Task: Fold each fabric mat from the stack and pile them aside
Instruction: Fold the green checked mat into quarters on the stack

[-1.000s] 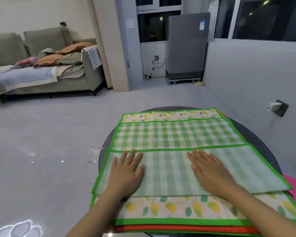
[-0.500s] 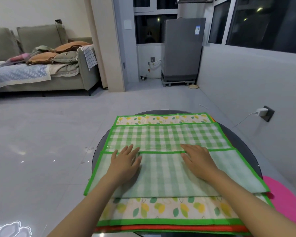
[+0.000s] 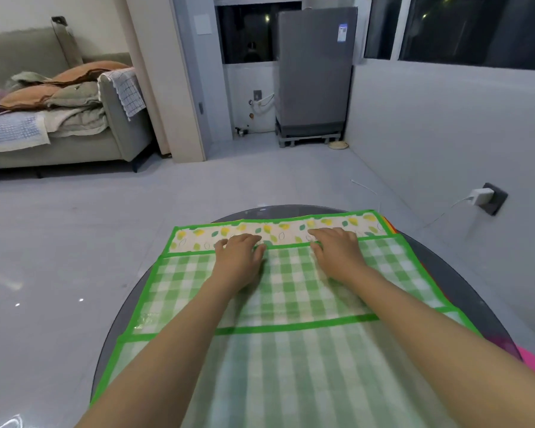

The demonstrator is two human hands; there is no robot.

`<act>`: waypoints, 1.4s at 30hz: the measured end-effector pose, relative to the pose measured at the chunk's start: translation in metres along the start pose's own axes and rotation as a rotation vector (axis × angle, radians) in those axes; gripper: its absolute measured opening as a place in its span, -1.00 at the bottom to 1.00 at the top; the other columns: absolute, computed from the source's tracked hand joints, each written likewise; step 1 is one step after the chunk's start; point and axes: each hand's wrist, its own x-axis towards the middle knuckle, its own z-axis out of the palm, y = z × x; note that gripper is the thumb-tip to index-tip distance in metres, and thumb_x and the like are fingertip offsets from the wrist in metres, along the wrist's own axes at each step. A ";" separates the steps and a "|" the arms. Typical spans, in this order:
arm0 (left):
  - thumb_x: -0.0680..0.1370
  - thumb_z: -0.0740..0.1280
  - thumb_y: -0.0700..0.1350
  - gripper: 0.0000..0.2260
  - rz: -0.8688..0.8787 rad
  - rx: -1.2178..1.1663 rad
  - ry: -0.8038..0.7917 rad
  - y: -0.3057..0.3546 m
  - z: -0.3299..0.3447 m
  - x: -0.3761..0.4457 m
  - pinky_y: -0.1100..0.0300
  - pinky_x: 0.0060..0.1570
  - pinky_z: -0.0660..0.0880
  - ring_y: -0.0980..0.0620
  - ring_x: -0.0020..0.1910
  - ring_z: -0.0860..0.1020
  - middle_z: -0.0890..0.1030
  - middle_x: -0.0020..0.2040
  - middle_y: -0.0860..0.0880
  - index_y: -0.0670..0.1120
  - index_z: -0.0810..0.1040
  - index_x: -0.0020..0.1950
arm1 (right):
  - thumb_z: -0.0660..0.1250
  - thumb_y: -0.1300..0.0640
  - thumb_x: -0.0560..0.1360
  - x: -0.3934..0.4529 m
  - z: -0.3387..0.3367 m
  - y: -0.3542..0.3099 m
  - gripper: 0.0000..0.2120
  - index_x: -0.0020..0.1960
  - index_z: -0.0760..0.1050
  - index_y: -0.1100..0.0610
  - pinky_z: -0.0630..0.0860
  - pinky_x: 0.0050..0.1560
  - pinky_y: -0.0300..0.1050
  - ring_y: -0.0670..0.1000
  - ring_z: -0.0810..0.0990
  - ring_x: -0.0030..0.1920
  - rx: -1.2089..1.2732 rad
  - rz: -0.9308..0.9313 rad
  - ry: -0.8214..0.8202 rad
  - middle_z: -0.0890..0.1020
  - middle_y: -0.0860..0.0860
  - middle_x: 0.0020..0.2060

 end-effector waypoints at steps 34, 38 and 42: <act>0.38 0.35 0.19 -0.78 0.520 -0.084 0.279 0.023 -0.114 -0.204 0.16 -0.21 0.31 0.32 -0.31 0.37 0.58 -0.32 0.14 0.10 0.68 -0.26 | 0.49 0.03 0.36 -0.217 -0.117 -0.031 -0.89 -0.27 0.62 0.04 0.33 0.03 -0.09 -0.03 0.41 -0.13 0.209 -0.275 0.221 0.53 -0.16 -0.36; 0.37 0.44 0.15 -0.85 0.422 -0.188 0.117 0.015 -0.090 -0.234 0.34 -0.13 0.31 0.37 -0.33 0.43 0.55 -0.31 0.21 0.09 0.69 -0.24 | 0.46 -0.03 0.37 -0.241 -0.101 -0.028 -0.86 -0.30 0.53 -0.11 0.30 0.10 -0.10 -0.05 0.41 -0.06 0.183 -0.294 0.085 0.58 -0.15 -0.29; 0.36 0.50 0.06 -0.92 0.295 -0.285 -0.005 0.013 -0.074 -0.249 0.37 -0.23 0.39 0.17 -0.29 0.49 0.55 -0.30 0.22 0.08 0.70 -0.22 | 0.42 -0.09 0.39 -0.251 -0.084 -0.021 -0.81 -0.33 0.44 -0.20 0.27 0.11 -0.22 -0.13 0.38 -0.03 0.195 -0.270 -0.035 0.54 -0.22 -0.27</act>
